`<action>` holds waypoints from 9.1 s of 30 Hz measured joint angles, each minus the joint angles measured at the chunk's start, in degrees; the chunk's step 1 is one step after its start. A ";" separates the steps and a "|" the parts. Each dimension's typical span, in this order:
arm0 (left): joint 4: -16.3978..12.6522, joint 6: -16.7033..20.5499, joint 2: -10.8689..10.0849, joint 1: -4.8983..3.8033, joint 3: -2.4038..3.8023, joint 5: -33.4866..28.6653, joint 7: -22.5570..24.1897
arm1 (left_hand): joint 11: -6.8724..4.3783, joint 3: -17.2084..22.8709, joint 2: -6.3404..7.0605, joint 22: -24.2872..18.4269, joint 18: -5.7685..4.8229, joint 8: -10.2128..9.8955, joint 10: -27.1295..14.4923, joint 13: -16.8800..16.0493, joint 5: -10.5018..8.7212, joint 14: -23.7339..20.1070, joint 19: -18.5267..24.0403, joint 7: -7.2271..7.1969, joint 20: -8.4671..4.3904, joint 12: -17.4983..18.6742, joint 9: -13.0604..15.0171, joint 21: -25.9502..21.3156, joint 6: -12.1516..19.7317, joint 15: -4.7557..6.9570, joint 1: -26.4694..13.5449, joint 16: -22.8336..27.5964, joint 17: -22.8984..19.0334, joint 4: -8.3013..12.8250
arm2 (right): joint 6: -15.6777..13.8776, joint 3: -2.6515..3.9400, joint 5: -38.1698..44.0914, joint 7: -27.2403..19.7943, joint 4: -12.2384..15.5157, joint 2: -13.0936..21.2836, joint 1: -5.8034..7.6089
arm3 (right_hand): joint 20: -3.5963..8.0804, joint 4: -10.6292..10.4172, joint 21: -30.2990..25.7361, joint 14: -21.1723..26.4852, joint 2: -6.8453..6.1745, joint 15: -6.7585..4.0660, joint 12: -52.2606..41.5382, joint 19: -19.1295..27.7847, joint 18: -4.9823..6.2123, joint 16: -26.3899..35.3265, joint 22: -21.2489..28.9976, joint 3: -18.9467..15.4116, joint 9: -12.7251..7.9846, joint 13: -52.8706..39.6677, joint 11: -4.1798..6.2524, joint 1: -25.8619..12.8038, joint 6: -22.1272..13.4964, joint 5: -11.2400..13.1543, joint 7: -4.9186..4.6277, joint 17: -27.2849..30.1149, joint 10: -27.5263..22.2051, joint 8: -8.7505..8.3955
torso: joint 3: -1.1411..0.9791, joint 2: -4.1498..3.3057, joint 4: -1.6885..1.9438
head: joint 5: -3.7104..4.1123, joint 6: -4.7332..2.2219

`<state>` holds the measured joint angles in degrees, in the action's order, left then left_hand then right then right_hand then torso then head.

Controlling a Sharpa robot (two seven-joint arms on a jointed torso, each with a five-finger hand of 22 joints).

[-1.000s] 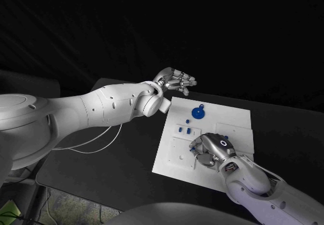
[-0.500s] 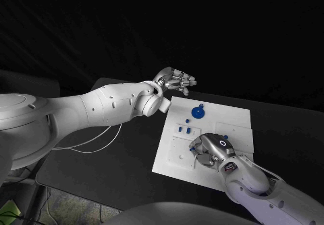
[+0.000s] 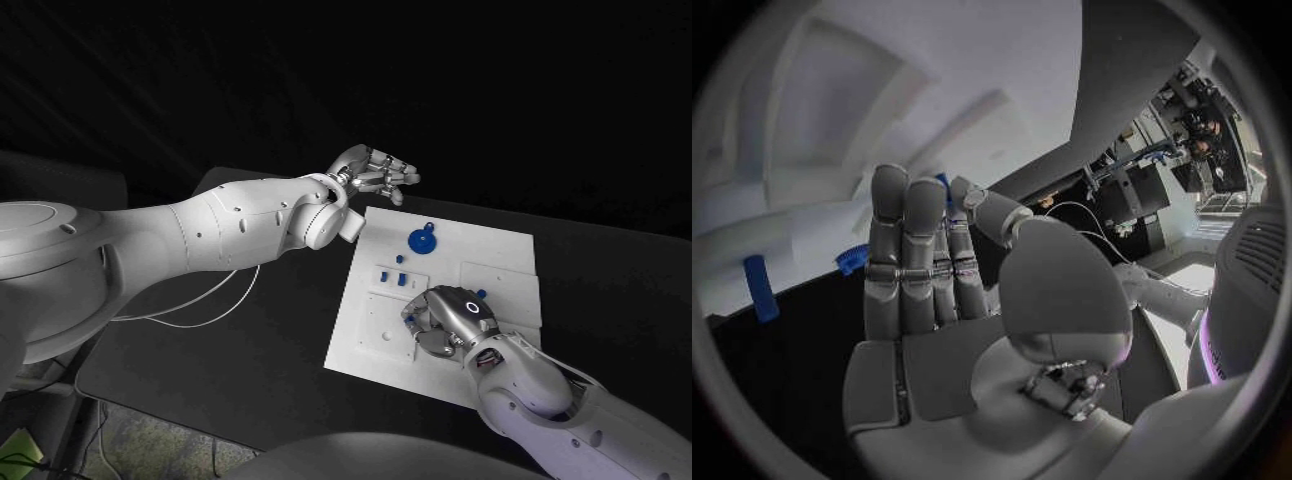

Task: Assemble the parts on the task board

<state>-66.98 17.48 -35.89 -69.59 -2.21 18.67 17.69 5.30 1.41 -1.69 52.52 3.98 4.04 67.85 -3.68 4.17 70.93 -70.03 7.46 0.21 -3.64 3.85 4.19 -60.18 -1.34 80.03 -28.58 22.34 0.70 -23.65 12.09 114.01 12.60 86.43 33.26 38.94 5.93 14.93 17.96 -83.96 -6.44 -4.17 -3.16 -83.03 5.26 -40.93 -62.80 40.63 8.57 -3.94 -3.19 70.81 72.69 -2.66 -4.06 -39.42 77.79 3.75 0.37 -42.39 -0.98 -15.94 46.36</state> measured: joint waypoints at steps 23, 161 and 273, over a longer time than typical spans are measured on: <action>0.13 -1.24 0.11 -0.01 -0.03 0.00 -0.46 | 0.00 0.05 0.00 -0.07 0.00 0.00 0.00 0.00 0.00 -0.22 0.00 0.00 0.00 0.00 0.00 0.00 0.00 -0.22 0.00 0.00 0.00 -0.05 | 1.68 -0.66 0.21 2.00 -0.18 -0.47 0.35 | -1.13 0.42 -1.48 1.12 -2.13 1.03 -0.54 0.56 1.89 0.33 -1.97 1.06 -2.48 0.34 -0.08 -2.10 -6.40 -1.12 -2.09 0.65 -5.86 0.01 | 0.04 0.01 0.03 | 0.14 -0.24; 1.28 -2.66 -1.46 0.18 -0.08 -0.07 -0.53 | 0.00 -0.17 0.00 -0.28 0.00 0.00 0.00 0.00 0.00 -0.21 0.00 0.00 0.00 0.00 0.00 0.00 0.00 -0.21 0.00 -0.22 -0.12 -0.27 | 12.74 11.77 -7.40 3.88 0.98 9.18 1.34 | -0.69 0.98 -7.33 0.77 2.34 0.31 -0.11 -0.90 1.32 -1.17 -5.54 -1.73 -3.58 0.44 0.64 -0.92 -1.40 0.28 -0.37 1.94 -1.06 -0.23 | -0.05 -0.03 0.04 | 7.40 -3.09; 1.75 -3.19 -0.75 0.23 -0.10 -0.07 -0.62 | 0.00 -0.17 0.00 -0.28 0.00 0.00 0.00 0.00 0.00 -0.21 0.00 0.00 0.00 0.00 0.00 0.00 0.00 -0.21 0.00 -0.22 -0.11 -0.27 | 11.80 -1.98 -3.90 0.25 6.37 1.10 4.36 | -0.73 1.38 -7.99 0.33 2.42 0.27 -0.14 -0.91 0.41 -0.44 -6.38 -1.98 -1.91 0.13 1.36 -0.15 -1.27 0.00 -0.36 0.99 0.03 -0.33 | -0.02 -0.03 0.01 | 4.74 -0.90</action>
<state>-65.23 14.29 -36.64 -69.37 -2.31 18.60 17.06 5.30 1.24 -1.69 52.25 3.98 4.04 67.85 -3.68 4.16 70.72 -70.03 7.46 0.21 -3.64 3.85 4.19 -60.18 -1.55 80.03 -28.80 22.23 0.43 -11.85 10.12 110.11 12.84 92.80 34.36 43.31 5.20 16.31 9.97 -83.63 -4.02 -3.89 -3.30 -83.93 5.67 -41.37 -69.18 38.65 6.66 -3.80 -1.83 70.66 71.42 -2.66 -4.43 -38.43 77.82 3.42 0.35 -42.42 -0.98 -11.20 45.46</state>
